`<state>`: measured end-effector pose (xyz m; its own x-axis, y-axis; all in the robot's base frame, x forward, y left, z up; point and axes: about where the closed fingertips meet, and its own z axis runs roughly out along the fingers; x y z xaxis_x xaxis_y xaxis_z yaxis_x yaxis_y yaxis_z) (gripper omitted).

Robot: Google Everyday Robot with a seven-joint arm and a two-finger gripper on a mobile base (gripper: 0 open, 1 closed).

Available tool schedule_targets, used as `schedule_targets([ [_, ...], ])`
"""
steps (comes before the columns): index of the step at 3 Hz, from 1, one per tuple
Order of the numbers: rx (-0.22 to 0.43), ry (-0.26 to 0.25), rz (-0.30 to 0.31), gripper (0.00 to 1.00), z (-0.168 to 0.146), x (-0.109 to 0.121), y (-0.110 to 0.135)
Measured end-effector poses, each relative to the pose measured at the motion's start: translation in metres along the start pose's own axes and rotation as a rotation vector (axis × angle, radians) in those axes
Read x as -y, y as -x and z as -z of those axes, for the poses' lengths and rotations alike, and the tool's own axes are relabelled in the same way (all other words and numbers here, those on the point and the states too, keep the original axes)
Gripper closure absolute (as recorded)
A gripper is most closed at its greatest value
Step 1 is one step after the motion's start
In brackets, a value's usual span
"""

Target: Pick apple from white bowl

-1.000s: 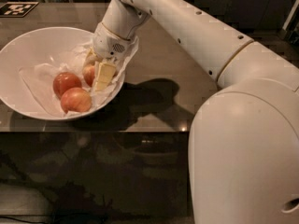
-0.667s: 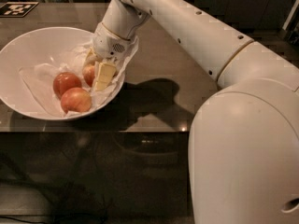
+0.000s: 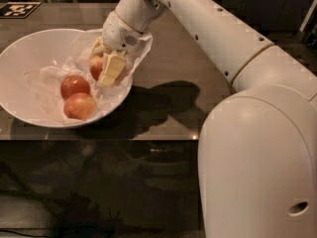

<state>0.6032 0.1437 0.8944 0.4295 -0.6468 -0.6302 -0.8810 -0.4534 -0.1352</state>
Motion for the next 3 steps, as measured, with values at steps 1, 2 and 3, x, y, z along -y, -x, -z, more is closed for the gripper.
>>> schedule_targets([
  [1, 0.024, -0.006, 0.011, 1.00, 0.008, 0.010, 0.004],
  [2, 0.047, -0.001, 0.017, 1.00, 0.007, 0.017, 0.006],
  [3, 0.081, -0.020, 0.035, 1.00, 0.021, 0.020, 0.012],
])
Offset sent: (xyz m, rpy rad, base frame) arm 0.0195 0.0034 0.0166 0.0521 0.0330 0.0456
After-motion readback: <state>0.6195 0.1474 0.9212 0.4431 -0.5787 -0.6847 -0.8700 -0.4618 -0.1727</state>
